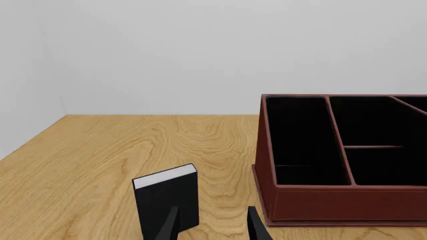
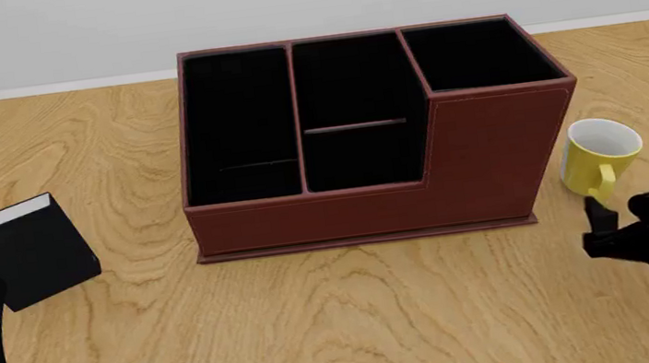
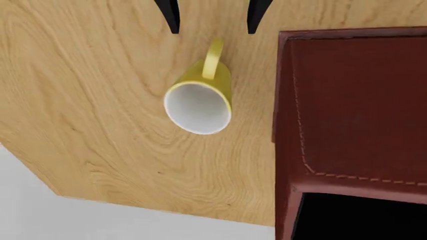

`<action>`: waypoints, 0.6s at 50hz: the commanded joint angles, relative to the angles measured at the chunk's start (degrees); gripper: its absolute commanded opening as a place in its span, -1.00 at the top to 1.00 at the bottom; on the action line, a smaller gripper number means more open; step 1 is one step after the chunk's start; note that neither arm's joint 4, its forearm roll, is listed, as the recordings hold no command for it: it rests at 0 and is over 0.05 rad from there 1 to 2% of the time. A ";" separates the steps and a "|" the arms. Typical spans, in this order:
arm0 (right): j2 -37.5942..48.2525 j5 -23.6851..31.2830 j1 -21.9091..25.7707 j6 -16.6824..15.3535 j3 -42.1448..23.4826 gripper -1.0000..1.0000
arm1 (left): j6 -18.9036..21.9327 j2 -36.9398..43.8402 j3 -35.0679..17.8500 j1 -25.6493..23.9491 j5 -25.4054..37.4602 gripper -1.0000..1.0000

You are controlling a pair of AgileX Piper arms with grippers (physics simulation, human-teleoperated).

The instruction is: Pick up the yellow and white mug and place it to the right of the caddy.

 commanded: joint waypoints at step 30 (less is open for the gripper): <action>-68.48 55.69 2.42 -1.47 4.72 -1.00 | 0.00 0.02 0.00 0.00 -0.01 -1.00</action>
